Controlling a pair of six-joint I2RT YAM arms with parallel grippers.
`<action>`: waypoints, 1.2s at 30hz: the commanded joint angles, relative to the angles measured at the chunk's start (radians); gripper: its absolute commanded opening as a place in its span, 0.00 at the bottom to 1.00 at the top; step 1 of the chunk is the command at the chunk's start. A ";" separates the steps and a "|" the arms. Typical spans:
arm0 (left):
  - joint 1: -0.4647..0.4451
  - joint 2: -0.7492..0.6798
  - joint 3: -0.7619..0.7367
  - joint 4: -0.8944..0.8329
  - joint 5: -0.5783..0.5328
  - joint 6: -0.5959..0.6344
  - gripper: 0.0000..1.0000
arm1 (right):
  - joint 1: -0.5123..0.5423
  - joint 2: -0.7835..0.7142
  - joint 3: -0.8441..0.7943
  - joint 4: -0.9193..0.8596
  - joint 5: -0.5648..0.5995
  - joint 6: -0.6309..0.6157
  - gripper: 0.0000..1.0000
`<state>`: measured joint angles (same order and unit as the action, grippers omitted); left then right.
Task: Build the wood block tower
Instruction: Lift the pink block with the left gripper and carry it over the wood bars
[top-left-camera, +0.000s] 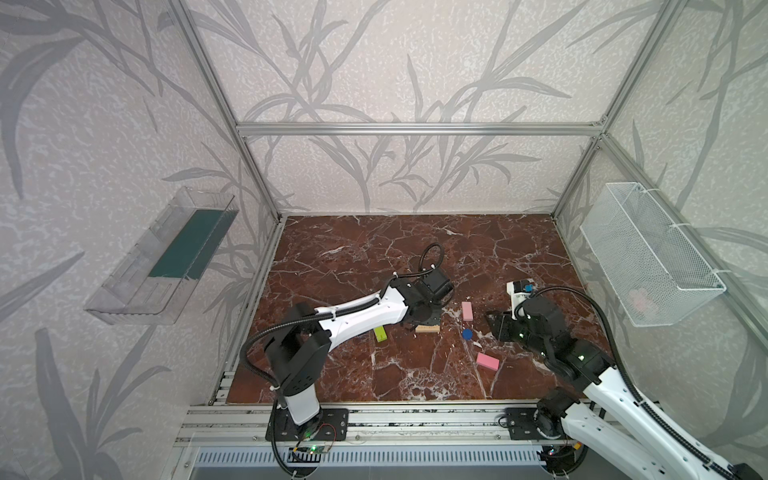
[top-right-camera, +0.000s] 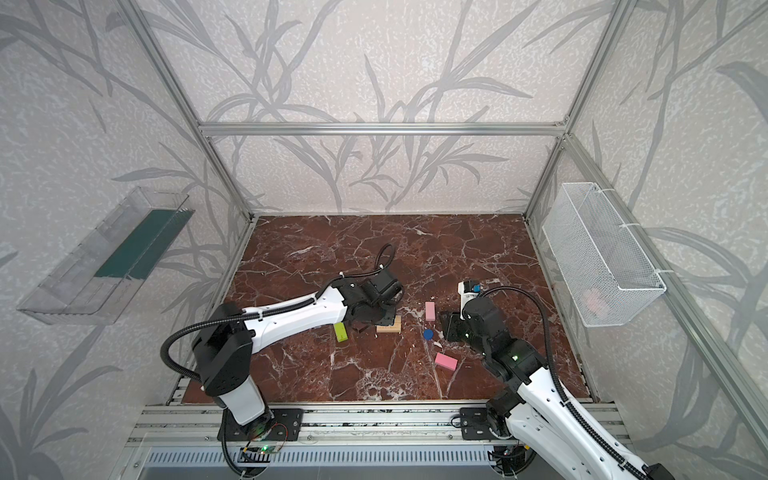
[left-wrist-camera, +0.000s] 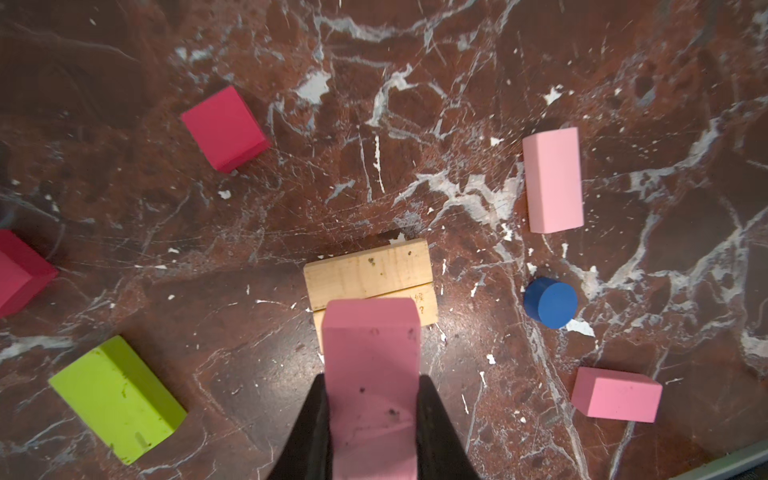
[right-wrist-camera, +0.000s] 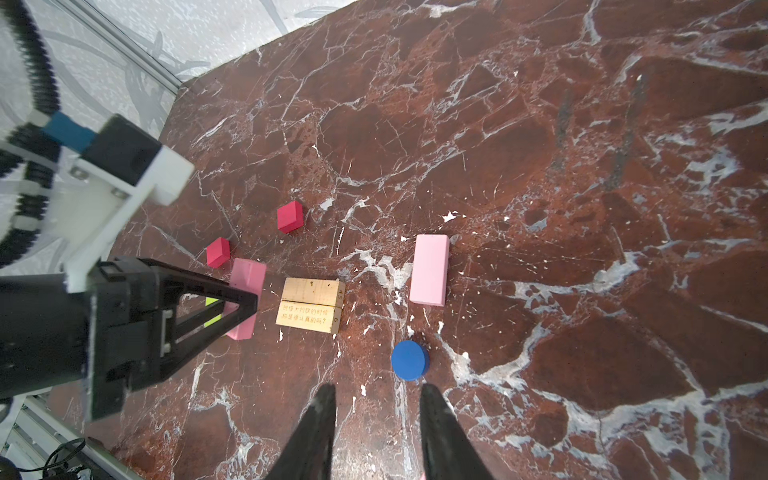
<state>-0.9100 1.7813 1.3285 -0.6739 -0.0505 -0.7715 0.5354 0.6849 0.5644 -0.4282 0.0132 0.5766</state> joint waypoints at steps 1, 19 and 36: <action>0.010 0.046 0.041 -0.069 0.019 -0.047 0.00 | -0.007 -0.001 -0.022 0.035 -0.010 0.009 0.36; 0.014 0.151 0.092 -0.096 -0.030 -0.085 0.00 | -0.015 0.002 -0.052 0.057 -0.010 0.016 0.34; 0.030 0.177 0.104 -0.086 -0.028 -0.101 0.04 | -0.021 0.000 -0.061 0.068 -0.013 0.025 0.33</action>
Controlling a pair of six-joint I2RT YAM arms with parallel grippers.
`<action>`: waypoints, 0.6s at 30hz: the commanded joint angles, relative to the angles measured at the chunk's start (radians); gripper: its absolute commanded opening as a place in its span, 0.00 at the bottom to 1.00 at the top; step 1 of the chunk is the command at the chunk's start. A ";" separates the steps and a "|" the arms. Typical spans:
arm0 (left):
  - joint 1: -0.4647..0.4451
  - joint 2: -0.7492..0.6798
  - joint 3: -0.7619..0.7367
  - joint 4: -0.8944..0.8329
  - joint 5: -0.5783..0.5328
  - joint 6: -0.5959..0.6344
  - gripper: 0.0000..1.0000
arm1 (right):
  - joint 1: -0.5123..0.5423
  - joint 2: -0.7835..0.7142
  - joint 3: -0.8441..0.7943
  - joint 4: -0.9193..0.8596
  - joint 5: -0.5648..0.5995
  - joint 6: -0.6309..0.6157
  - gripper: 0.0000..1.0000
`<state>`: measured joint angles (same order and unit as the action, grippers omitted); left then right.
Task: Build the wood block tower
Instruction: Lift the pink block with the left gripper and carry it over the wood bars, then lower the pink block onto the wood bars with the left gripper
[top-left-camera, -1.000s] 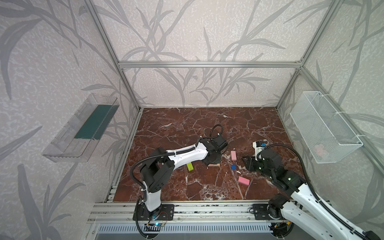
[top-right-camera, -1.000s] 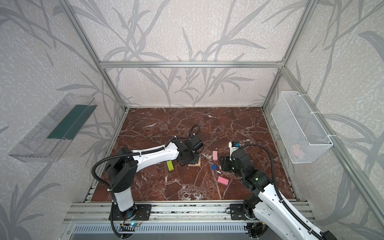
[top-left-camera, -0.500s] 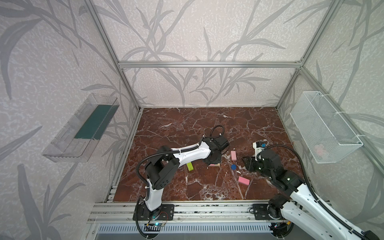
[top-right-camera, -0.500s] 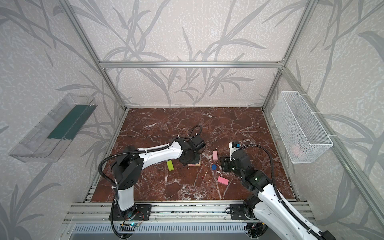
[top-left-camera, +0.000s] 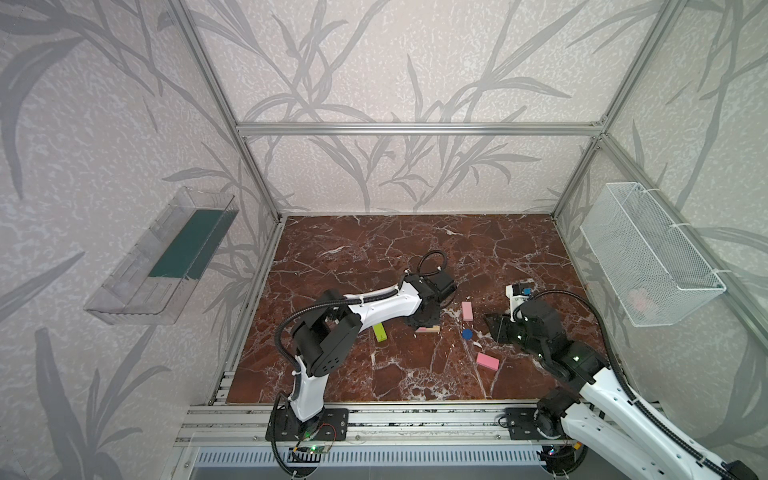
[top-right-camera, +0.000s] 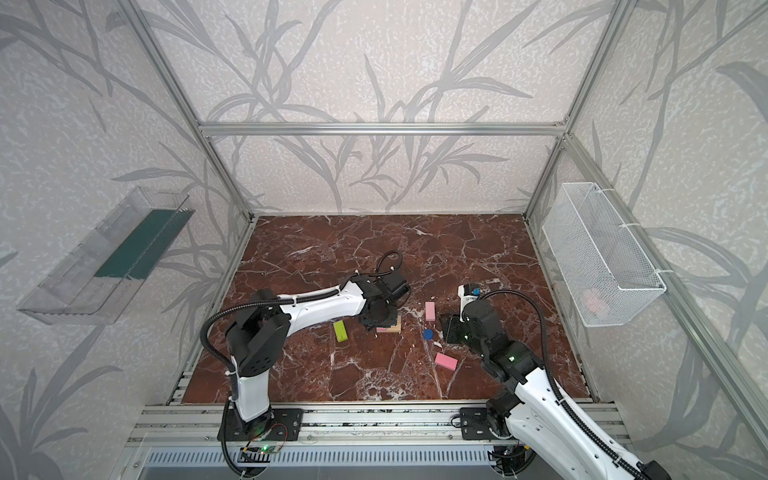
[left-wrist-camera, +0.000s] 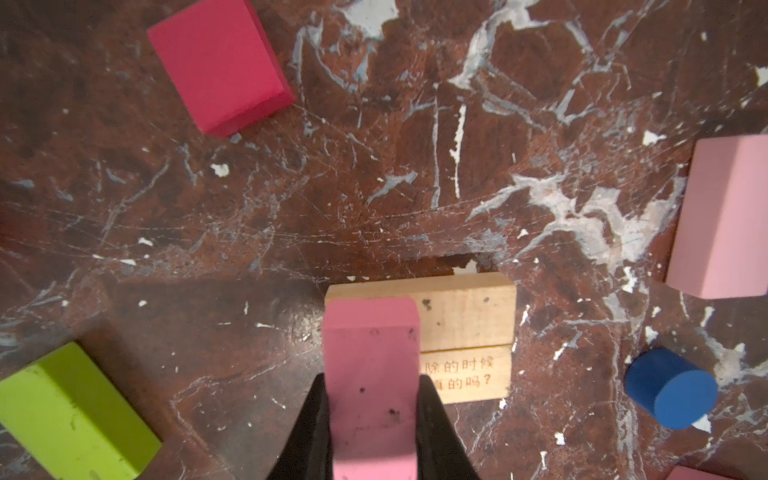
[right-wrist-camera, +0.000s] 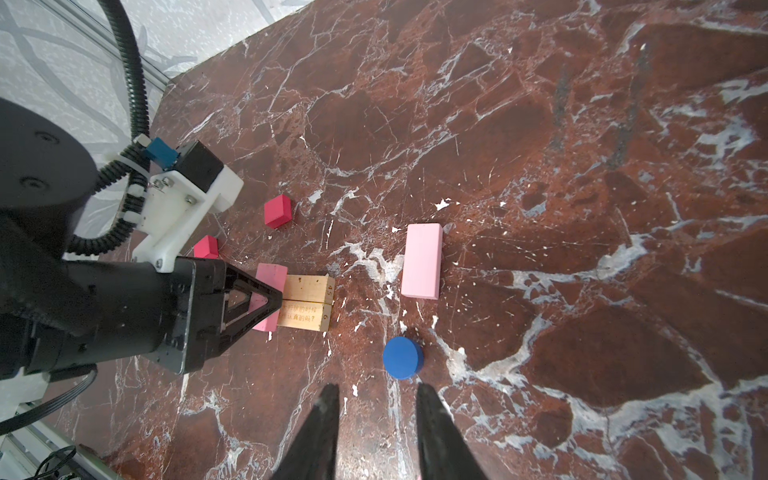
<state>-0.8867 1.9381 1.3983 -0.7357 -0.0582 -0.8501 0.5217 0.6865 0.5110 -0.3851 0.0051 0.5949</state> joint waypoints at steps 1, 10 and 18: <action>0.006 0.025 0.038 -0.025 -0.017 -0.023 0.05 | -0.007 0.000 -0.008 0.026 -0.005 0.006 0.33; 0.007 0.036 0.041 -0.028 -0.014 -0.024 0.10 | -0.008 0.002 -0.009 0.034 -0.008 0.011 0.32; 0.008 0.038 0.040 -0.029 -0.018 -0.027 0.16 | -0.009 -0.002 -0.018 0.039 -0.010 0.016 0.32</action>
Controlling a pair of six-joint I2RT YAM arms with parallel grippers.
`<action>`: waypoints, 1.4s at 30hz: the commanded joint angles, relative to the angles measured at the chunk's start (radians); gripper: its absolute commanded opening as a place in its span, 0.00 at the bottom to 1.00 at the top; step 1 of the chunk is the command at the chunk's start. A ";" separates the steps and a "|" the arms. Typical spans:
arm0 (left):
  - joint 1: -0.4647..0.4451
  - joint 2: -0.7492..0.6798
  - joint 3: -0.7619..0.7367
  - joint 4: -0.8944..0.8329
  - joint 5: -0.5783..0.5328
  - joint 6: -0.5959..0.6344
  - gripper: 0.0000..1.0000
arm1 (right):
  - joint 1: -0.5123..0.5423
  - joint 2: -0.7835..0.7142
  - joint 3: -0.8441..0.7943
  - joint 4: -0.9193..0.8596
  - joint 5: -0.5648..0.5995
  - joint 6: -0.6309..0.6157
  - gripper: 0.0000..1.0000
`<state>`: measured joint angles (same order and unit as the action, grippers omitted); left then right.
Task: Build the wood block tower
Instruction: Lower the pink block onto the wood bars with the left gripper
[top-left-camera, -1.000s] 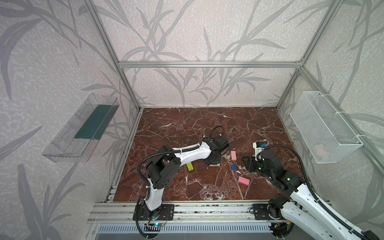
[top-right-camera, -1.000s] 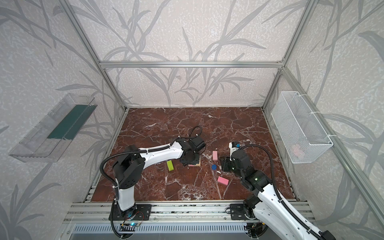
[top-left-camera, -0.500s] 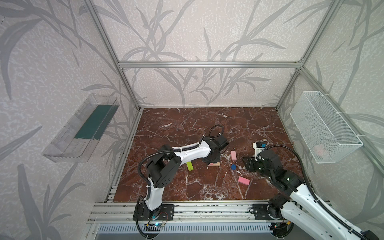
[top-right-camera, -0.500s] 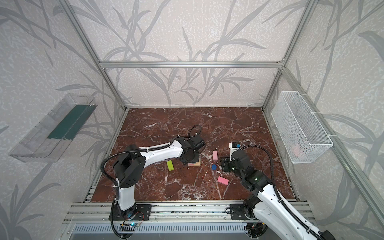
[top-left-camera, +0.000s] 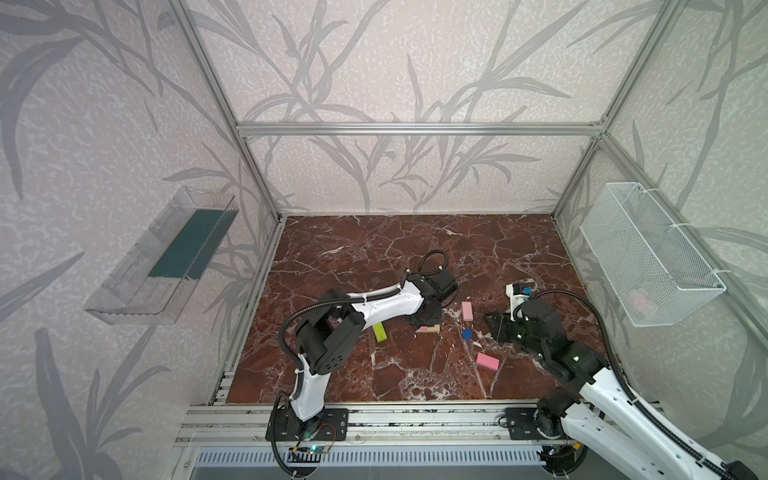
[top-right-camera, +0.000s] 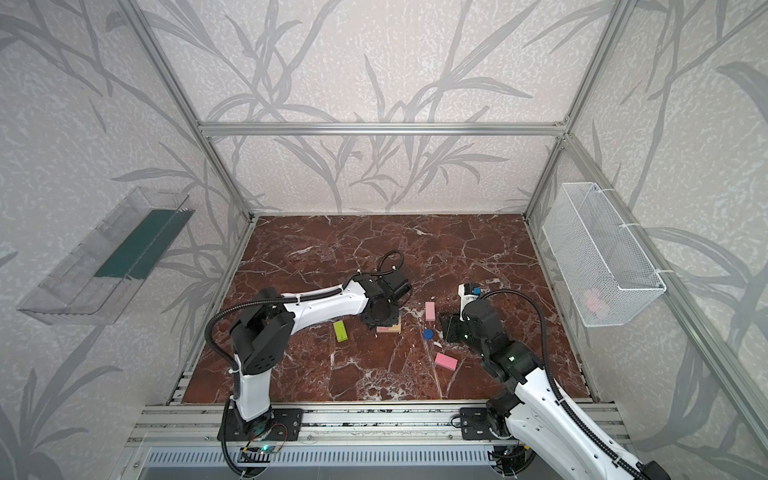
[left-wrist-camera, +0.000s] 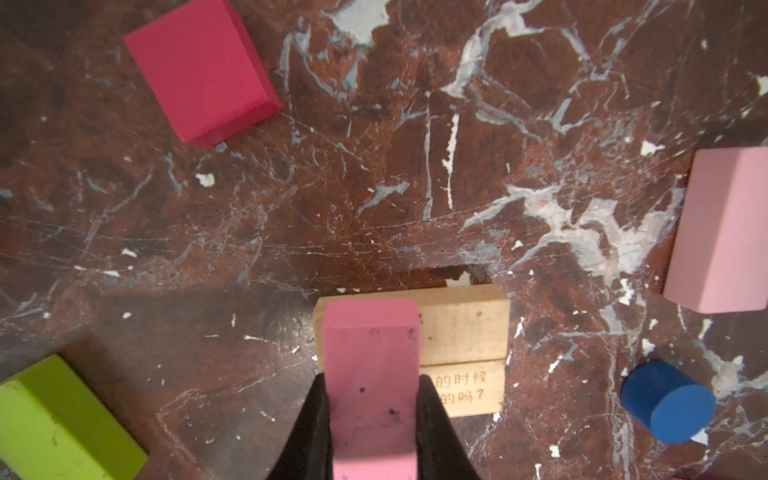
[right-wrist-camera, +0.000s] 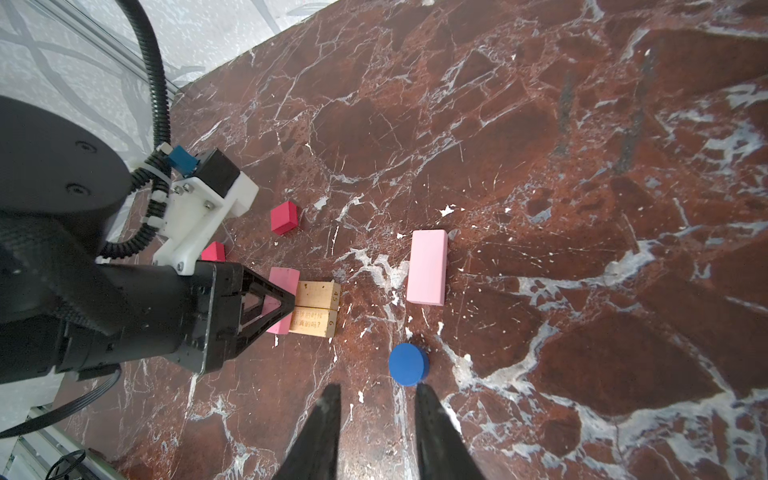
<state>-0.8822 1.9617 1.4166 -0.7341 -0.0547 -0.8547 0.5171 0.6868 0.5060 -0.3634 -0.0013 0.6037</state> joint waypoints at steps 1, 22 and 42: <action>0.003 0.014 0.023 -0.031 -0.022 -0.023 0.16 | -0.005 -0.003 -0.014 0.017 -0.003 0.007 0.32; 0.003 0.031 0.045 -0.045 -0.018 -0.021 0.29 | -0.006 0.000 -0.014 0.022 -0.011 0.011 0.32; 0.003 0.032 0.044 -0.055 -0.013 -0.030 0.37 | -0.009 -0.001 -0.022 0.023 -0.009 0.014 0.32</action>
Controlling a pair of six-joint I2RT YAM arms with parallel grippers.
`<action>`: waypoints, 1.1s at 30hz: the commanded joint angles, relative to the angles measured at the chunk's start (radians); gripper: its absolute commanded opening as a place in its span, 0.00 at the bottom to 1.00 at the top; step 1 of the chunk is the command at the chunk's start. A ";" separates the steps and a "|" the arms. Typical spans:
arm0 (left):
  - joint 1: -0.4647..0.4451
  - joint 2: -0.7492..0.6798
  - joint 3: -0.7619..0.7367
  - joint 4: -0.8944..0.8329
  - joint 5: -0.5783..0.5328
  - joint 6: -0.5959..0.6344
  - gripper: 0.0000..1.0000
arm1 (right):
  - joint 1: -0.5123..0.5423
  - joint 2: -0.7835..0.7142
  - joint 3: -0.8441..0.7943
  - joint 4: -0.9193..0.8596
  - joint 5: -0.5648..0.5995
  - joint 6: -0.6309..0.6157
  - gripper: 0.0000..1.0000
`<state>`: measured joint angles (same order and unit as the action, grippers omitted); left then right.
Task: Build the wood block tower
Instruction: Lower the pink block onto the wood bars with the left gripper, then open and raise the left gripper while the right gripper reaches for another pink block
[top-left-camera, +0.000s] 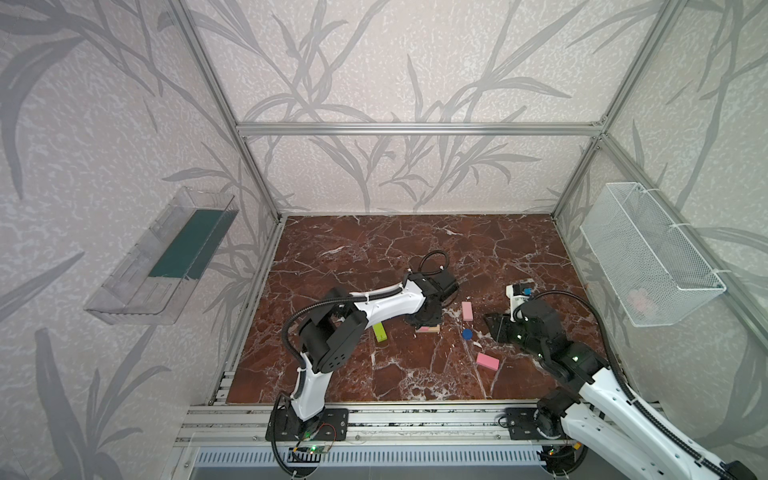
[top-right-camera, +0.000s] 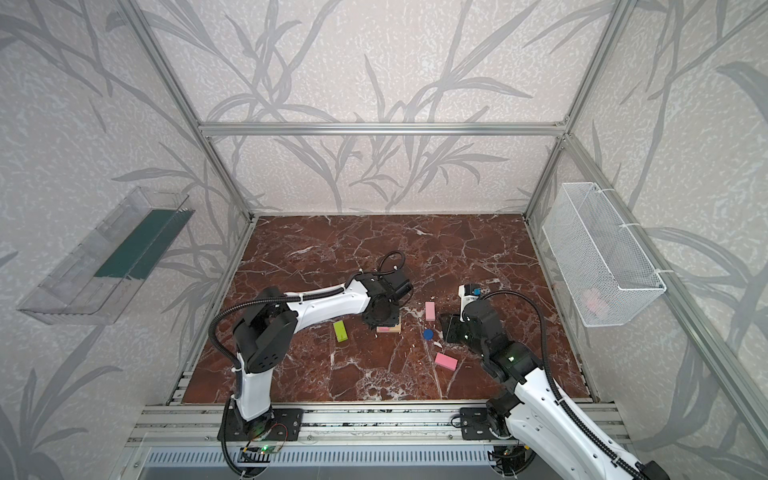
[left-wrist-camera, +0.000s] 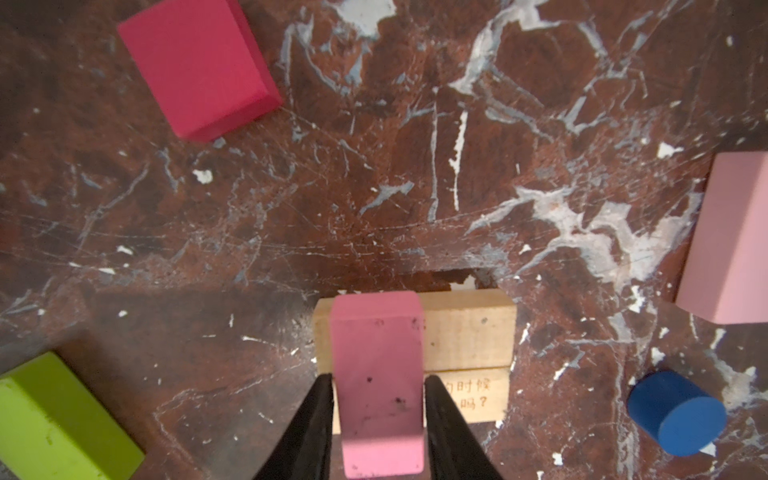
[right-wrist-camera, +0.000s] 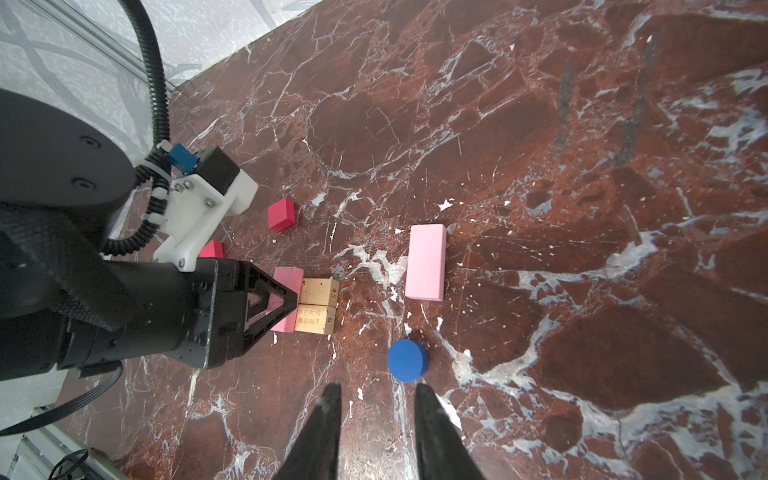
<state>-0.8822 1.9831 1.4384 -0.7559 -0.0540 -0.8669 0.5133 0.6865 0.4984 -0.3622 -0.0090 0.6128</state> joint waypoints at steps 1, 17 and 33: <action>0.003 0.011 0.020 -0.034 -0.014 -0.018 0.37 | -0.005 -0.001 -0.015 0.022 -0.002 0.005 0.32; 0.003 -0.024 0.030 -0.053 -0.040 -0.011 0.42 | -0.004 0.022 -0.015 0.040 -0.026 0.010 0.32; 0.002 -0.155 0.038 -0.010 -0.050 0.077 0.48 | -0.005 0.240 0.176 -0.284 -0.112 -0.204 0.52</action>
<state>-0.8822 1.9015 1.4727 -0.7788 -0.0803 -0.8185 0.5133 0.9077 0.6262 -0.5217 -0.0971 0.4755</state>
